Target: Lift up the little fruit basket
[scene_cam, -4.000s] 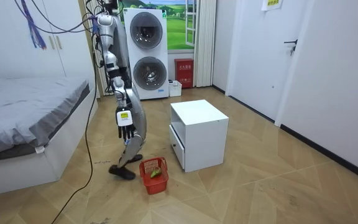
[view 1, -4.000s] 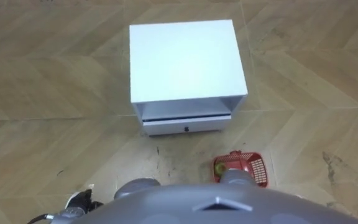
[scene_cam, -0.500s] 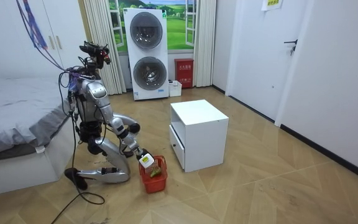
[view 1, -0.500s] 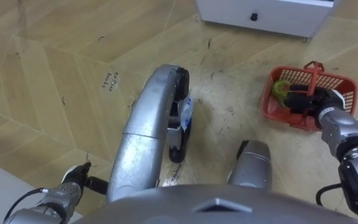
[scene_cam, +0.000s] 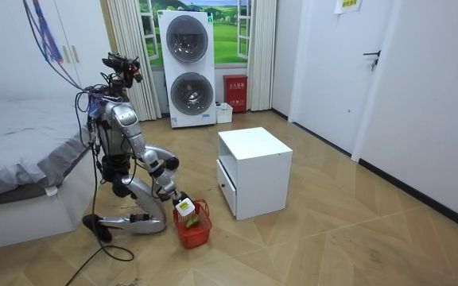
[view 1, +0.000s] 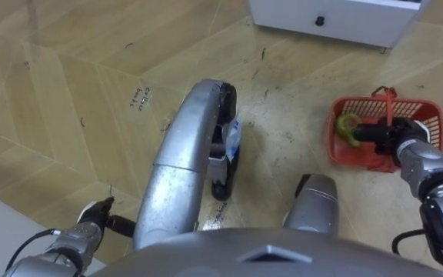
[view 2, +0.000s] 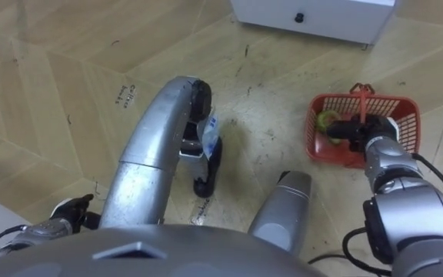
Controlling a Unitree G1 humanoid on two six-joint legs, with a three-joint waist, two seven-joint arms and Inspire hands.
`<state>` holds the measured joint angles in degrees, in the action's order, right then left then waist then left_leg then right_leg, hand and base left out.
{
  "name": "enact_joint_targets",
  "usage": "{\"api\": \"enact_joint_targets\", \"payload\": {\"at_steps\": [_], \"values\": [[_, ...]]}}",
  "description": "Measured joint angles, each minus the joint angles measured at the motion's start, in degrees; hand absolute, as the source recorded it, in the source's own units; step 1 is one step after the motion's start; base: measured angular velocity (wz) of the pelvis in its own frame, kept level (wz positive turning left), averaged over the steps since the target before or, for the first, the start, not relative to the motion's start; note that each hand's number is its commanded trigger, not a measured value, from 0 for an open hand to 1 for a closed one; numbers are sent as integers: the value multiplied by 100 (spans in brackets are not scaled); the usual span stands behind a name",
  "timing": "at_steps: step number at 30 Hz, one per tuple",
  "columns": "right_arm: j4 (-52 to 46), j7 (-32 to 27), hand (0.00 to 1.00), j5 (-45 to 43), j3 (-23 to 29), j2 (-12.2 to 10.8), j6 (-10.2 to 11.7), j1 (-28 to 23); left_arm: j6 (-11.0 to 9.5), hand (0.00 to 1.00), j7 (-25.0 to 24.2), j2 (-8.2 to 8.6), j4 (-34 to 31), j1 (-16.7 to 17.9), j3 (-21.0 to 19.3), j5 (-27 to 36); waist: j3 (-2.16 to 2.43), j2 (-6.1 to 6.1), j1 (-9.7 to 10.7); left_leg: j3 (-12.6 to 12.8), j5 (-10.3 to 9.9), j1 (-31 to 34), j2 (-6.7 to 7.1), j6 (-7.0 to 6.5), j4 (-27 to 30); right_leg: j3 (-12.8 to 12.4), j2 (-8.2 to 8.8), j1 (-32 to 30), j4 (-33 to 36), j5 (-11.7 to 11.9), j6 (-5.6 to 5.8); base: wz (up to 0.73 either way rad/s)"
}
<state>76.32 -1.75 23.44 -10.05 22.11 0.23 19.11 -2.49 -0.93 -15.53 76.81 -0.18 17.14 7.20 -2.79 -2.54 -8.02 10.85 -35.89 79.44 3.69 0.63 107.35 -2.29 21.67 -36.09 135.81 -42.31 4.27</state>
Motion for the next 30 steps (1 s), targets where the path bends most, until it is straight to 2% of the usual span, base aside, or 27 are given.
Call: {"api": "enact_joint_targets", "payload": {"at_steps": [4,7,10,13,15,17,19,21,24,26,28,30], "values": [[-89,-24,100,-111,-9,-28,-9,-5,0,0,16,-1,-110,73,2,-4,-5,-9,36,-32,0,23,0,0,44,-33,-45,7,-2,0,0,0],[-401,-92,100,-289,-8,-135,-13,-19,-9,0,22,-1,-159,101,0,-2,-8,-19,178,-101,0,67,-1,-1,92,16,-97,33,-4,0,0,0],[-746,-120,100,-467,-10,-169,-7,-151,-56,0,34,-15,-288,90,-47,-4,-10,-46,237,-203,-6,72,4,-10,182,65,-170,116,-18,0,0,-4],[-1069,-221,100,-883,-131,-328,-8,-302,-65,0,46,-38,-385,82,-59,-22,-14,-71,385,-342,-26,-20,6,-37,299,125,-285,316,-47,1,-1,-10],[-1271,-274,100,-1061,-237,-471,-13,-425,-65,0,65,-42,-401,26,-60,-64,-6,-178,503,-369,-91,-106,6,-52,308,133,-305,399,-60,1,0,-8],[-1609,-284,100,-1201,-275,-593,-81,-625,-68,0,129,-42,-501,-14,-62,-58,46,-293,647,-421,-139,-122,3,-62,348,129,-350,435,-86,1,-1,-5],[-1893,-325,100,-1283,-277,-659,-97,-762,-73,0,231,-27,-563,-64,-65,-59,66,-331,752,-475,-171,-127,7,-88,406,127,-391,481,-111,1,-2,-9],[-1977,-360,100,-1318,-282,-729,-97,-787,-71,0,334,9,-523,-199,-72,-60,64,-331,866,-481,-194,-185,4,-135,435,101,-425,519,-175,-11,-24,-12],[-2207,-384,100,-1580,-468,-729,-119,-863,-84,0,504,39,-545,-412,-134,-62,75,-291,966,-503,-207,-305,-40,-167,378,-102,-614,507,-402,-23,-40,-29],[-2469,-383,100,-1820,-573,-726,-191,-878,-85,0,579,51,-599,-511,-264,-59,94,-199,932,-551,-196,-423,-306,-189,199,-268,-830,316,-810,-24,-39,-68],[-2706,-370,100,-1931,-697,-732,-207,-884,-83,0,612,81,-600,-514,-381,-58,108,-119,948,-686,-160,-587,-389,-246,-123,-290,-908,213,-1362,-23,-37,-83],[-2842,-363,100,-1972,-823,-759,-235,-897,-81,0,672,87,-588,-483,-405,-55,113,-94,939,-747,10,-864,-556,-293,-571,-249,-944,247,-2185,-15,-24,-89]]}}
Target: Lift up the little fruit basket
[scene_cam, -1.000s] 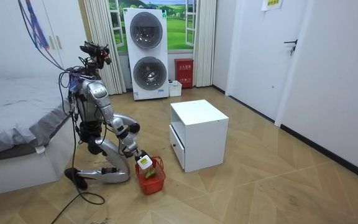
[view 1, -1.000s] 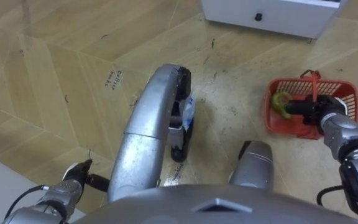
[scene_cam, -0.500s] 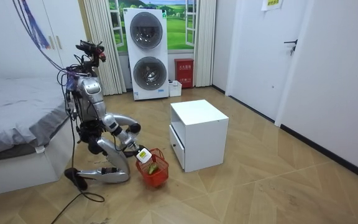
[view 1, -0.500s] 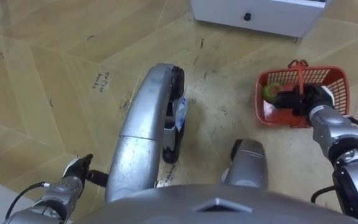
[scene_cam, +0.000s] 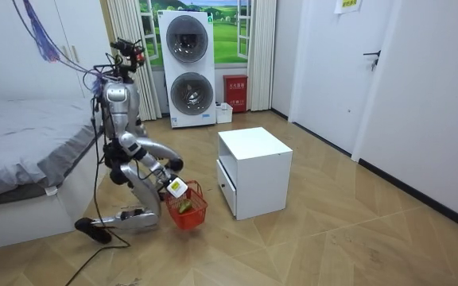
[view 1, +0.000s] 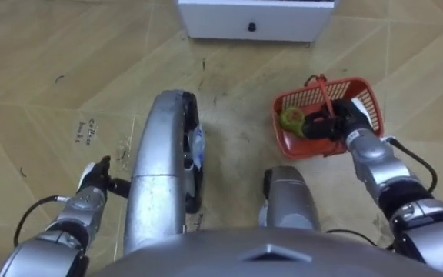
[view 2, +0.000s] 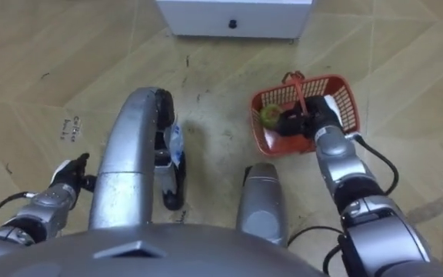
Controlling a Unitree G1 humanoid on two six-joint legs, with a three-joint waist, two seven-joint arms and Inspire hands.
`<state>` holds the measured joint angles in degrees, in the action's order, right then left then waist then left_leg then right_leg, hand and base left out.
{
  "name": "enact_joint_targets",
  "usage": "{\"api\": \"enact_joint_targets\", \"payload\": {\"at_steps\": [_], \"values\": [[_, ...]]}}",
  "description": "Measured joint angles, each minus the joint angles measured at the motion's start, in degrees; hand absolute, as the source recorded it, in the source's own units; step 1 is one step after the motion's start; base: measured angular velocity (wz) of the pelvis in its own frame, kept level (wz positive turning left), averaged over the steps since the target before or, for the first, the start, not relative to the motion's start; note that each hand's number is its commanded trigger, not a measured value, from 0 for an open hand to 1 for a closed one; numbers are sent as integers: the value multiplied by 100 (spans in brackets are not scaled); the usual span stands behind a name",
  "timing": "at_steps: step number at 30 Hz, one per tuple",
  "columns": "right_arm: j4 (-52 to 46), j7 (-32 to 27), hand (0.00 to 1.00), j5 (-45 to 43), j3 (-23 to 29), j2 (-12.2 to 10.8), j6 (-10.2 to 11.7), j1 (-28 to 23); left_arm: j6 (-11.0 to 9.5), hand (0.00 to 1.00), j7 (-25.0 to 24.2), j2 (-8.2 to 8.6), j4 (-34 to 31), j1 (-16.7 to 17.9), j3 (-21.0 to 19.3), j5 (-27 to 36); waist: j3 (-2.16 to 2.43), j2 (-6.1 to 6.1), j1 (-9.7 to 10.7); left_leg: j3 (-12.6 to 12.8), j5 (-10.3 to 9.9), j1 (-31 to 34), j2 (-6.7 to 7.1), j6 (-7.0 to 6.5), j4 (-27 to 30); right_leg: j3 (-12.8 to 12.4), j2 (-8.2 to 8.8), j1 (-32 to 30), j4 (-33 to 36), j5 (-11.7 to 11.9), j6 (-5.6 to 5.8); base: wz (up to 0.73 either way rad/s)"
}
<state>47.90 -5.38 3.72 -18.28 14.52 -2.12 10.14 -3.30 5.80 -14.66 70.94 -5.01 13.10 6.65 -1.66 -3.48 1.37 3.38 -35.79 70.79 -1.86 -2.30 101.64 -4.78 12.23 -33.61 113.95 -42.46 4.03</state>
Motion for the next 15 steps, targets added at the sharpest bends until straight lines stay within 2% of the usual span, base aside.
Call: {"api": "enact_joint_targets", "payload": {"at_steps": [1,2,3,4,5,6,7,8,9,10,11,12,13,14,15], "values": [[-99,-5,100,-27,-111,-17,-54,-9,-2,0,16,2,23,114,-47,15,-20,23,-22,-34,394,-131,-190,-168,-102,80,-47,192,-706,10,6,-95],[-152,-9,100,-24,-124,-75,-84,-91,-30,0,10,8,66,220,-87,-25,-76,61,-89,136,861,-79,-210,-362,-179,156,-69,581,-1454,10,10,-64],[-246,-23,100,-14,-62,-11,-93,-219,-37,0,0,34,46,207,-80,-84,-77,-76,-78,407,760,-58,-35,-386,-642,190,10,721,-1782,10,10,28],[-435,-18,100,8,50,243,-104,-395,-80,0,-30,115,-125,144,-37,-114,27,-23,-11,1130,979,-101,300,-540,-2077,290,53,947,-2395,8,23,64],[-473,-55,100,17,174,276,-152,-422,-81,0,-7,92,-257,174,-28,-66,35,-92,-126,1307,1204,-196,265,-1024,-2432,384,91,1067,-2871,97,188,49],[-514,-85,100,-19,213,240,-157,-403,-60,0,23,90,-244,140,-72,-56,44,-131,-170,1319,1178,-281,257,-1054,-2609,408,87,1100,-3136,169,263,-13],[-720,-93,100,-61,248,193,-67,-385,-27,0,60,102,-262,77,-152,-4,41,-157,-202,1306,1219,-532,261,-1003,-3124,432,65,1110,-3660,224,246,-41],[-891,-56,100,-118,250,144,104,-394,-27,0,127,108,-366,164,-190,61,37,-164,-212,1280,1332,-929,263,-914,-3679,571,138,1166,-4184,233,255,-53],[-957,-32,100,-158,249,124,181,-421,-34,0,158,110,-408,233,-218,59,37,-166,-213,1258,1395,-1181,265,-870,-3945,654,193,1229,-4469,244,254,-73],[-1126,1,100,-231,244,106,277,-561,-81,0,222,103,-416,328,-317,56,32,-173,-237,1208,1511,-1749,269,-761,-4502,853,278,1428,-5056,324,238,-62],[-1427,21,100,-262,271,117,322,-817,-134,0,283,86,-410,363,-407,58,29,-193,-245,1147,1675,-2250,269,-672,-5016,1045,288,1629,-5712,489,174,-50],[-1590,27,100,-274,276,121,344,-951,-160,0,294,52,-408,371,-411,59,27,-214,-251,1133,1756,-2464,265,-629,-5249,1140,280,1719,-6060,605,171,-23],[-1917,34,100,-302,280,121,385,-1194,-203,0,298,-40,-419,371,-403,61,18,-283,-241,1120,1894,-2789,252,-556,-5585,1344,256,1828,-6764,892,184,0],[-2177,46,100,-381,296,130,401,-1409,-207,0,304,-68,-457,386,-405,66,33,-326,-234,1069,1959,-2977,241,-486,-5735,1542,203,1983,-7070,980,195,0],[-2280,64,100,-411,309,132,400,-1499,-212,0,315,-69,-480,407,-408,64,47,-348,-284,1064,1984,-3032,216,-457,-5777,1596,160,2062,-7204,1002,216,-11]]}}
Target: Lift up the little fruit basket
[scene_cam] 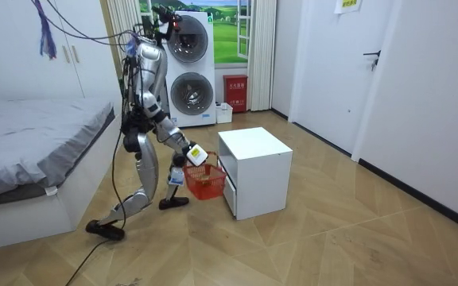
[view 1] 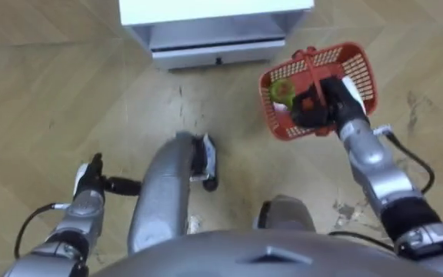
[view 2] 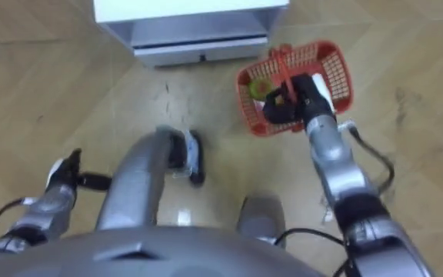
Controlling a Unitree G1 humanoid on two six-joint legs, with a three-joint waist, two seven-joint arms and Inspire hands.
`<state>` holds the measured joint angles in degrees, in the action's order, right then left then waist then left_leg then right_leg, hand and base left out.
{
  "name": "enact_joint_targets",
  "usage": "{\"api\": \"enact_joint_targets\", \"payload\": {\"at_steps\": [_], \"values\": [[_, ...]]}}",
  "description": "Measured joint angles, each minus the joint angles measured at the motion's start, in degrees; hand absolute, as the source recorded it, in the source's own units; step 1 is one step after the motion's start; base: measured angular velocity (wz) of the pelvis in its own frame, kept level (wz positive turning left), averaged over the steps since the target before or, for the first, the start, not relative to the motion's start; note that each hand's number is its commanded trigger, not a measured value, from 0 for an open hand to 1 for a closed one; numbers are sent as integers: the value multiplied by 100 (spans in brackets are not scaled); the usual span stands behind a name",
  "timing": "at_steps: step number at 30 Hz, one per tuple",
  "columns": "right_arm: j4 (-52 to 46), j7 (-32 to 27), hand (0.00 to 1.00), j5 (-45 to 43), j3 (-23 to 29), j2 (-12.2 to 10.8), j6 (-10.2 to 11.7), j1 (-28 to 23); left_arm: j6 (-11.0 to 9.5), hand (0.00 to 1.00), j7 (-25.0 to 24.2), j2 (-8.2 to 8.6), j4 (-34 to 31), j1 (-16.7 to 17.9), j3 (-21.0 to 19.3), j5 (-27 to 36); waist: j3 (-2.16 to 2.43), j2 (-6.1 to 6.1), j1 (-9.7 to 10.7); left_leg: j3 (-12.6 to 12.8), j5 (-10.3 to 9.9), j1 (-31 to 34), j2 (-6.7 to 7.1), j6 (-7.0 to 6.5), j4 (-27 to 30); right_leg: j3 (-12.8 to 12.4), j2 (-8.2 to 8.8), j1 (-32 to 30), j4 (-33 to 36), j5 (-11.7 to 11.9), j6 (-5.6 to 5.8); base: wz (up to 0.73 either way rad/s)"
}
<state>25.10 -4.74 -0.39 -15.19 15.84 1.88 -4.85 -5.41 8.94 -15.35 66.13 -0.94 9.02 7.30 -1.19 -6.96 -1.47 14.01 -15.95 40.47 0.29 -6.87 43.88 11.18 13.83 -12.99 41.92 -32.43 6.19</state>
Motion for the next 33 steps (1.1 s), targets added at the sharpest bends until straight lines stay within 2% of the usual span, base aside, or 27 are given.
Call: {"api": "enact_joint_targets", "payload": {"at_steps": [2,6,7,10,13,16,19,21,22,23,24,25,26,28,29,30,32,33], "values": [[-387,73,100,-22,25,6,-9,-114,15,0,-28,38,-83,157,12,-5,0,0,-38,1,129,-102,-95,112,-143,79,-142,205,-506,8,12,-22],[-913,171,100,-49,72,16,-72,-272,109,0,-36,50,-110,494,-1,-11,5,76,-45,-42,272,-287,-190,232,-295,190,-290,489,-864,13,1,-1],[-964,237,100,-88,72,24,-85,-317,180,0,-38,66,-144,636,2,-12,7,115,-43,-66,291,-407,-201,262,-326,295,-312,656,-946,35,-42,5],[-1030,385,100,-92,75,45,-199,-349,289,0,-53,134,-188,862,4,-10,29,234,-90,-67,313,-637,-256,306,-377,308,-348,879,-1010,68,-104,-5],[-1124,556,100,-75,70,34,-208,-350,296,0,-63,154,-211,923,-1,-68,39,293,-118,-50,305,-764,-252,334,-458,322,-343,979,-989,73,-115,-3],[-1362,710,100,-12,75,27,-217,-350,294,0,-89,156,-210,952,-15,-137,35,263,-173,15,201,-949,-199,320,-469,312,-297,1146,-956,79,-120,-2],[-1570,814,100,-57,82,-16,-209,-340,296,0,-116,215,-211,940,-226,-201,42,254,-213,49,35,-1157,-161,243,-406,216,-140,1144,-493,202,-90,0],[-1662,894,100,-155,82,-18,-209,-324,296,0,-112,217,-227,926,-281,-192,54,266,-213,73,-50,-1292,-82,186,-422,149,-39,1059,-63,403,-82,8],[-1721,936,100,-203,82,-16,-207,-316,296,0,-105,217,-230,927,-350,-167,55,276,-205,51,-105,-1403,3,139,-455,123,57,973,298,601,-105,18],[-1723,951,100,-185,82,-17,-203,-314,297,0,-99,217,-240,912,-408,-137,59,289,-187,20,-144,-1526,93,90,-510,49,137,867,686,901,-175,22],[-1723,961,100,-179,80,-18,-203,-316,296,0,-94,217,-255,904,-437,-104,61,286,-185,-5,-155,-1597,154,73,-566,-41,158,805,860,1081,-200,26],[-1720,981,100,-195,80,-16,-204,-319,298,0,-83,216,-274,869,-442,-17,61,285,-167,-32,-170,-1758,250,28,-704,-179,199,677,1171,1489,-263,18],[-1716,984,100,-256,85,-17,-204,-317,304,0,-83,221,-316,807,-442,-6,76,331,-190,-61,-192,-1904,271,-20,-817,-295,183,551,1408,1988,-317,15],[-1715,1023,100,-365,83,-57,-204,-321,297,0,-76,214,-342,715,-428,-4,84,411,-189,-190,-198,-2141,287,-45,-1054,-352,100,461,1603,2460,-317,8],[-1722,1072,100,-404,81,-77,-204,-305,295,0,-70,210,-342,681,-431,-7,83,418,-224,-213,-179,-2308,281,-54,-1261,-390,84,275,1727,2232,-244,0],[-1722,1109,100,-424,80,-79,-207,-302,295,0,-69,211,-352,662,-431,-21,80,426,-233,-216,-168,-2402,274,-52,-1360,-374,61,177,1766,2084,-238,-6],[-1732,1183,100,-425,75,-110,-288,-297,279,0,-71,217,-370,613,-388,-7,55,489,-276,-297,-152,-2778,211,-24,-1671,-311,-124,-179,1339,1603,-214,0],[-1733,1187,100,-432,71,-124,-311,-297,252,0,-71,218,-373,607,-356,-8,50,497,-279,-310,-145,-2862,194,-12,-1752,-300,-178,-249,1093,1536,-242,6]]}}
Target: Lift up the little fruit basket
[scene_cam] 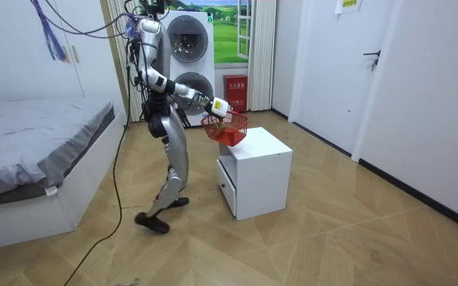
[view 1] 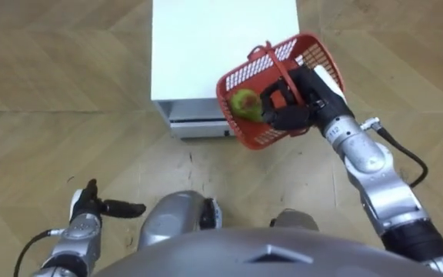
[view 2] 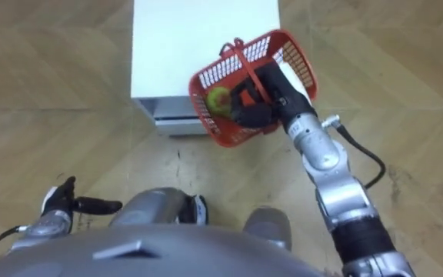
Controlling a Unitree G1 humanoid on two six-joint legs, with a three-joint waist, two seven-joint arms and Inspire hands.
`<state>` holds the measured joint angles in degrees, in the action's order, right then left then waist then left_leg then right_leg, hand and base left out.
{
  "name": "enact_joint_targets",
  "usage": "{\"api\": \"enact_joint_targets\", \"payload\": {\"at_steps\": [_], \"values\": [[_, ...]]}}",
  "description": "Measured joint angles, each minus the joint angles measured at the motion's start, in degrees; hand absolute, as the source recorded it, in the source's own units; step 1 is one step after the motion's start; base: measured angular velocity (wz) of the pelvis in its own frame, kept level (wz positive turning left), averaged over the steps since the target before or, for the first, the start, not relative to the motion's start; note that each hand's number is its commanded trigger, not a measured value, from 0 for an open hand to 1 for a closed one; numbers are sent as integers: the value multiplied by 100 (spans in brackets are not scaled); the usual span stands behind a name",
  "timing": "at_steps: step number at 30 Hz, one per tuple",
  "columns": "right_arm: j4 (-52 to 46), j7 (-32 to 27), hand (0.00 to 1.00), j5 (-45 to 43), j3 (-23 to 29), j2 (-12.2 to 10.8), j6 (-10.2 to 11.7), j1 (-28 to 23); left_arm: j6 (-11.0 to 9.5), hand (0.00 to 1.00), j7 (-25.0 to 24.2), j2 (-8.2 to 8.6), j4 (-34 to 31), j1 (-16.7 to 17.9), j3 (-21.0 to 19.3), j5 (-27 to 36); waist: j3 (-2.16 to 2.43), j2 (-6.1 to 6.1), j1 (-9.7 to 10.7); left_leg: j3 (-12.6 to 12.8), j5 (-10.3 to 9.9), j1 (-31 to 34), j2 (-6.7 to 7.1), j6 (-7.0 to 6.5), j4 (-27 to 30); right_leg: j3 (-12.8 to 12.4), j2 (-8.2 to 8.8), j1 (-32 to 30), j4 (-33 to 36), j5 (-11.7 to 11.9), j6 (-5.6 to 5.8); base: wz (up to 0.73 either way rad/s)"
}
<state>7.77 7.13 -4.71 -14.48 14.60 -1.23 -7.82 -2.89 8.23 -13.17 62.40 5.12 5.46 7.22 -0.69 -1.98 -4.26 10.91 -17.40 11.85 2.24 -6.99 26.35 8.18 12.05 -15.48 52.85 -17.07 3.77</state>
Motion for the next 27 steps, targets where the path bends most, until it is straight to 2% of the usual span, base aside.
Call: {"api": "enact_joint_targets", "payload": {"at_steps": [1,2,3,4,5,6,8,11,13,18,19,24,25,26,27], "values": [[-10,7,100,-21,-1,-33,-14,-1,-47,0,0,24,-6,-8,31,-3,-2,9,-9,-27,12,-129,-43,23,-113,55,-98,-106,-597,-55,-37,12],[-59,5,100,-57,0,-69,-15,-2,-65,0,0,57,-3,-9,42,-1,3,-8,-11,-67,27,-224,-51,52,-218,149,-138,-162,-1305,-33,-56,16],[-101,4,100,-72,-1,-81,-15,-9,-69,0,1,78,-1,1,44,0,3,-10,-10,-87,29,-274,-49,74,-264,158,-170,-162,-1707,40,-78,20],[-220,4,100,-88,-2,-89,-15,-27,-82,0,0,116,-1,27,45,-1,19,-42,-25,-133,10,-347,-39,119,-273,142,-272,-145,-2449,457,-73,28],[-264,-13,100,-125,-1,-94,-13,-34,-80,0,0,169,-4,84,42,-6,59,15,-19,-248,16,-385,-92,194,-295,165,-373,-15,-2617,561,-75,18],[-283,-11,100,-149,-3,-92,-13,-21,-81,0,-4,172,-29,114,42,-9,66,18,-58,-239,39,-426,-129,233,-346,190,-429,67,-2730,592,-107,0],[-300,-10,100,-145,-5,-103,-12,20,-85,0,-27,142,-42,261,-100,-16,64,35,-163,-226,112,-605,-281,356,-635,296,-598,397,-3202,724,-187,0],[-302,-44,100,-112,-8,-101,-11,45,-60,0,-55,112,-52,370,-120,-52,62,-5,-215,-223,155,-832,-359,426,-931,302,-723,595,-3413,725,-189,12],[-302,-78,100,-110,-8,-102,-11,61,-23,0,-126,113,-51,407,-120,-57,45,-34,-244,-233,179,-861,-370,468,-977,300,-788,662,-3537,725,-190,11],[-236,-242,100,-4,5,-99,-11,369,34,0,-232,97,-38,434,-258,-305,13,-91,-236,-323,181,-849,-377,472,-1092,322,-839,770,-3821,739,-202,3],[-204,-305,100,22,10,-101,-5,466,38,0,-232,95,-31,397,-297,-336,-7,-117,-213,-334,182,-820,-378,474,-1108,341,-843,742,-3834,739,-202,7],[250,-490,100,26,33,-99,71,686,48,0,-274,99,-3,355,-338,-497,2,-140,-177,-358,184,-656,-369,476,-1021,443,-831,696,-3953,770,-213,12],[351,-557,100,30,25,-112,79,700,46,0,-282,91,31,346,-349,-512,-27,-183,-152,-285,192,-319,-358,520,-443,258,-731,783,-4133,867,-206,48],[542,-642,100,93,14,-120,119,735,27,0,-297,76,46,333,-311,-531,-91,-312,-77,-225,100,237,-269,665,-78,-274,-578,890,-4307,917,-137,67],[635,-703,100,127,51,-114,137,747,11,0,-312,82,46,293,-269,-558,-101,-330,-65,-261,162,512,-255,649,-355,-356,-548,840,-4300,922,-124,70]]}}
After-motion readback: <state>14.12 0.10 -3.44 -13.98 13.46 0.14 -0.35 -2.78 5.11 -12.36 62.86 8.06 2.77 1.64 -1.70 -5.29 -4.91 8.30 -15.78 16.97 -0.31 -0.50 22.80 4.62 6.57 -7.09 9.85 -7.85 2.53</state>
